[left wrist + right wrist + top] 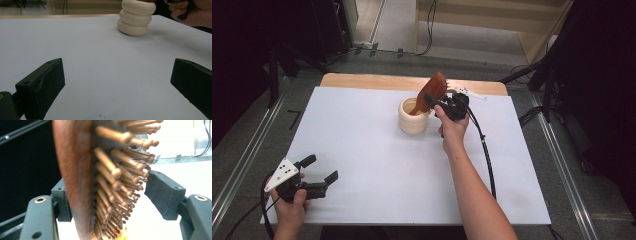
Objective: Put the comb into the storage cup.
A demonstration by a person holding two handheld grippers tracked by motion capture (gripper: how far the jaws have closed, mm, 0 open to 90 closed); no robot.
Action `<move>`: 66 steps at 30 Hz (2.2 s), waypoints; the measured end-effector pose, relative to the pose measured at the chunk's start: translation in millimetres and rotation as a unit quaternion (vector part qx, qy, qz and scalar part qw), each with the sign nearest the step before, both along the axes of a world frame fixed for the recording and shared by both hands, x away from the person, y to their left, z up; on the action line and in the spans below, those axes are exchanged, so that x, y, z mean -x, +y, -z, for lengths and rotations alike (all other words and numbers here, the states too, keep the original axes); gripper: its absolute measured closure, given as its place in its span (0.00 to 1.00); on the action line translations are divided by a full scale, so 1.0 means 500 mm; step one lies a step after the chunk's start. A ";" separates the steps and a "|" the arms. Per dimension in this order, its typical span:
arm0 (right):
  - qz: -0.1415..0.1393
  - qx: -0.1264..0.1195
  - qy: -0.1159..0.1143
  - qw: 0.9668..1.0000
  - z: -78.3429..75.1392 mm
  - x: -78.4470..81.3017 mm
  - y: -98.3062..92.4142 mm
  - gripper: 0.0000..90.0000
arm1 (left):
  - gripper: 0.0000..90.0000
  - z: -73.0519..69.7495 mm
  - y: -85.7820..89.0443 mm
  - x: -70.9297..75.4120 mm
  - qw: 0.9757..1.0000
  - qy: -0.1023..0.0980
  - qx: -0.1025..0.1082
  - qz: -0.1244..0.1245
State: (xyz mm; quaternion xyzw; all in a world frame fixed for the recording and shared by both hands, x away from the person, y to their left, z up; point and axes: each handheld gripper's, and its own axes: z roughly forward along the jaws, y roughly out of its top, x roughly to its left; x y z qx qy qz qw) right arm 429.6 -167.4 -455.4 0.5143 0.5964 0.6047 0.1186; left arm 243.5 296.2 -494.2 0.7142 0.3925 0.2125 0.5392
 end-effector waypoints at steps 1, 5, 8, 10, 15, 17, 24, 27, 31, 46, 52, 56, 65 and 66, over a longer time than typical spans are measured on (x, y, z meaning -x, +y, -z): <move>-0.002 0.003 0.000 1.000 0.000 0.000 0.000 0.27 | 0.00 0.000 0.000 0.000 1.000 0.000 0.000 0.000; -0.008 0.011 -0.001 1.000 0.000 0.001 -0.001 0.17 | 0.00 0.000 0.000 0.000 1.000 0.000 0.000 0.000; -0.005 0.023 -0.007 1.000 -0.006 0.005 -0.002 0.02 | 0.00 0.000 0.000 0.000 1.000 0.000 0.000 0.000; -0.013 0.032 -0.014 0.999 -0.010 0.007 -0.002 0.00 | 0.00 0.000 0.000 0.000 1.000 0.000 0.000 0.000; -0.015 0.040 -0.014 0.999 -0.018 0.012 -0.007 0.00 | 0.00 0.000 0.000 0.000 1.000 0.000 0.000 0.000; -0.017 0.048 -0.014 0.999 -0.019 0.014 -0.009 0.00 | 0.00 0.000 0.000 0.000 1.000 0.000 0.000 0.000; -0.025 0.088 -0.016 0.996 -0.032 0.031 -0.009 0.00 | 0.00 0.000 0.000 0.000 1.000 0.000 0.000 0.000; -0.024 0.098 -0.021 0.995 -0.039 0.041 -0.013 0.00 | 0.00 0.000 -0.001 0.000 1.000 0.000 0.000 0.000; -0.027 0.102 -0.025 0.994 -0.043 0.050 -0.021 0.00 | 0.00 0.000 -0.001 0.000 1.000 0.000 0.000 0.000; -0.031 0.114 -0.035 0.992 -0.040 0.100 -0.064 0.00 | 0.00 0.000 -0.001 0.001 1.000 -0.003 0.000 0.001; -0.034 0.122 -0.043 0.991 -0.038 0.128 -0.081 0.00 | 0.00 0.000 0.000 0.001 1.000 -0.004 0.004 0.000; -0.035 0.132 -0.045 0.990 -0.035 0.144 -0.092 0.00 | 0.00 0.000 0.001 0.002 1.000 -0.005 0.004 0.002; -0.035 0.142 -0.039 0.989 -0.013 0.181 -0.120 0.00 | 0.00 -0.001 0.001 0.002 1.000 -0.005 0.004 0.003; -0.035 0.142 -0.039 0.989 -0.013 0.181 -0.120 0.00 | 0.00 -0.001 0.001 0.002 1.000 -0.005 0.004 0.003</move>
